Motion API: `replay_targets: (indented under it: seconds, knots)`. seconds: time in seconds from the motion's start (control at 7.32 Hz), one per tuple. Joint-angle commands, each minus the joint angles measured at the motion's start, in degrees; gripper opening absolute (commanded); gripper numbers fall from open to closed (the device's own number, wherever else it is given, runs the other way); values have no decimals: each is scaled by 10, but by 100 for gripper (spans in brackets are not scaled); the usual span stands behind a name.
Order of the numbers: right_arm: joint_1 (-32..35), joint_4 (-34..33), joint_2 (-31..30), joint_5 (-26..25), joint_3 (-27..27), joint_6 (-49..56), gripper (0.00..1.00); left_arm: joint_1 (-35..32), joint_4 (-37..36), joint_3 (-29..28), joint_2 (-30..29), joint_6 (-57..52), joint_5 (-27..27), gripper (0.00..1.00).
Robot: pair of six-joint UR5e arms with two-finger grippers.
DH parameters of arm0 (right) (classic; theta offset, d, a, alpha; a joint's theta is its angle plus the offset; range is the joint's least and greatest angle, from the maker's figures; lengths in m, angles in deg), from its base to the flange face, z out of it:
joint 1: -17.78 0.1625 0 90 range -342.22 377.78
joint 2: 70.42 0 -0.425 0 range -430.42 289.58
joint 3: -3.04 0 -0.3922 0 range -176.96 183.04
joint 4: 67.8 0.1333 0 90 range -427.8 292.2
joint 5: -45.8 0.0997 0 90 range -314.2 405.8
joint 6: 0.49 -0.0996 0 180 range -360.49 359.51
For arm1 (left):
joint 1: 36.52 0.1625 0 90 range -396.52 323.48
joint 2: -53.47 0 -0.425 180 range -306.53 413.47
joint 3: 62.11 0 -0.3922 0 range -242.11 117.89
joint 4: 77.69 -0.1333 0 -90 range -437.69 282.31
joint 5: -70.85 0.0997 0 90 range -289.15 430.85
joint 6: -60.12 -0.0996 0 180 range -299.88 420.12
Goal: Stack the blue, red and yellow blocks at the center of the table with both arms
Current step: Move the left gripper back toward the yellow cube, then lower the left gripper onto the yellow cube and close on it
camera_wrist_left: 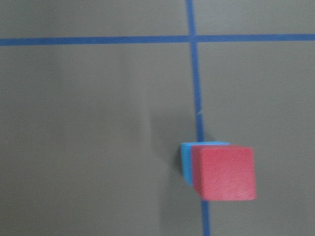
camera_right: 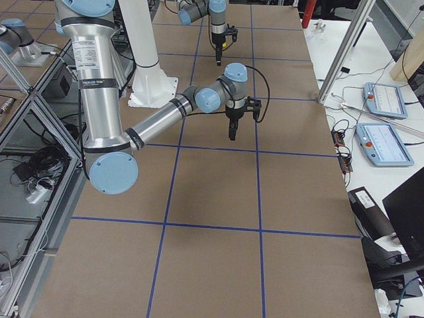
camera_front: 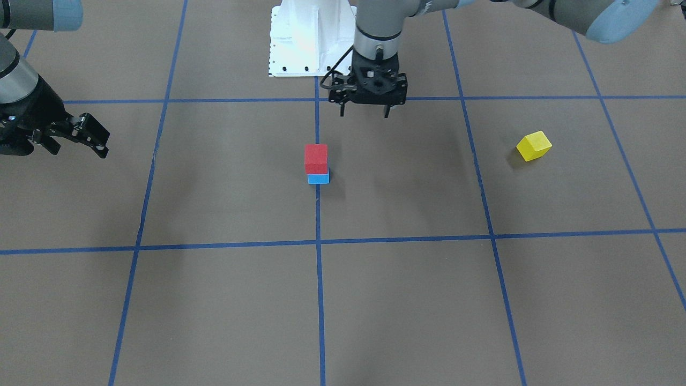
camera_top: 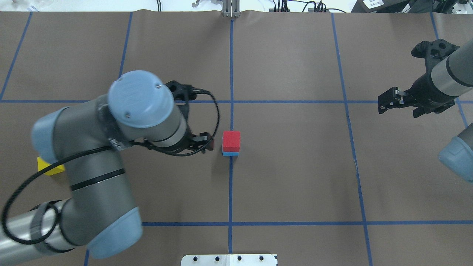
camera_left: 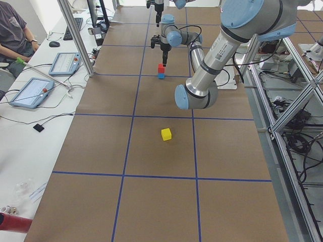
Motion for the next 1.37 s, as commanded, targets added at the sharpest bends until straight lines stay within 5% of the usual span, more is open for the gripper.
replay_targets:
  seconds: [0.0, 0.41, 1.23]
  knots:
    - [3, 0, -2, 0, -3, 0, 100, -29, 37, 107, 177, 0, -3, 99]
    - [19, -1, -8, 2, -10, 37, 100, -135, 252, 84, 402, -103, -73, 99]
    - [18, -1, -8, 2, -11, 37, 100, -156, 383, -79, 398, -58, -86, 99]
